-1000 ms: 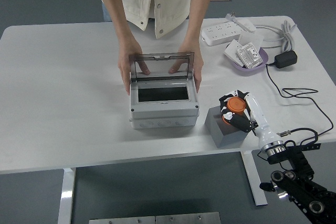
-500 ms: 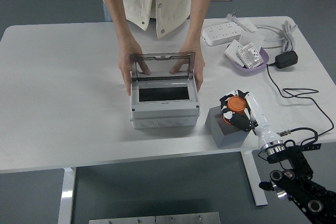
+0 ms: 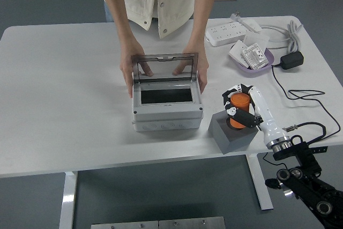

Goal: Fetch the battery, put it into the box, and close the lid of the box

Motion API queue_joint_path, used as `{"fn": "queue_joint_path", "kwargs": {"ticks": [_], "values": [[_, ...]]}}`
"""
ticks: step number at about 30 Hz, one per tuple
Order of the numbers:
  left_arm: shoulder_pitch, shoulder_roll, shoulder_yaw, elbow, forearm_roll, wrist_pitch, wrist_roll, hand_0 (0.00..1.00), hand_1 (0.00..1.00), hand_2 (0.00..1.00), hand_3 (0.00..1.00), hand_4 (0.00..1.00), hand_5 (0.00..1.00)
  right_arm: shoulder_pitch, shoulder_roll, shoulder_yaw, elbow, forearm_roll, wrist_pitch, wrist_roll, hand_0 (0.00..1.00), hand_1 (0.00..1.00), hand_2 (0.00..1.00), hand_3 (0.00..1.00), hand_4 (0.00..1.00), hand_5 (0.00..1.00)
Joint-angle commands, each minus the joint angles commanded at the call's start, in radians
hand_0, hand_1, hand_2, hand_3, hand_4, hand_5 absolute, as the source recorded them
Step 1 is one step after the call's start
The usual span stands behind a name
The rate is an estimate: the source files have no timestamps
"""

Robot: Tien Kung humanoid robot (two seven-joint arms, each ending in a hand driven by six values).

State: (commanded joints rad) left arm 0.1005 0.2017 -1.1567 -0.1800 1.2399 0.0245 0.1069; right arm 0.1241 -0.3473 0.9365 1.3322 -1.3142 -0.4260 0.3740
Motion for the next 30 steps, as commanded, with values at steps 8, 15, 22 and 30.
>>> {"fn": "queue_joint_path", "kwargs": {"ticks": [8,15,22,30], "values": [[-0.002,0.000,-0.001,0.000,0.003,-0.001,0.000,0.593,0.756,0.591,0.509,0.077,0.002,0.001,-0.002,0.014,0.015,-0.012,0.001,-0.008,0.244,0.283,0.279,0.271,0.002,0.002],[-0.001,-0.001,-0.016,0.000,0.017,-0.002,0.003,0.593,0.756,0.589,0.506,0.083,0.002,0.026,-0.010,0.042,0.060,-0.146,0.029,-0.092,0.238,0.281,0.275,0.269,0.002,0.002],[0.004,0.000,-0.048,0.000,0.044,-0.003,0.012,0.593,0.756,0.588,0.504,0.082,0.002,0.111,-0.013,0.039,0.072,-0.292,0.074,-0.185,0.231,0.274,0.270,0.265,0.002,0.002],[0.007,0.005,-0.071,0.000,0.059,-0.004,0.019,0.594,0.756,0.587,0.504,0.082,0.002,0.253,0.009,-0.017,0.035,-0.454,0.156,-0.318,0.123,0.213,0.239,0.249,0.002,0.002]]}}
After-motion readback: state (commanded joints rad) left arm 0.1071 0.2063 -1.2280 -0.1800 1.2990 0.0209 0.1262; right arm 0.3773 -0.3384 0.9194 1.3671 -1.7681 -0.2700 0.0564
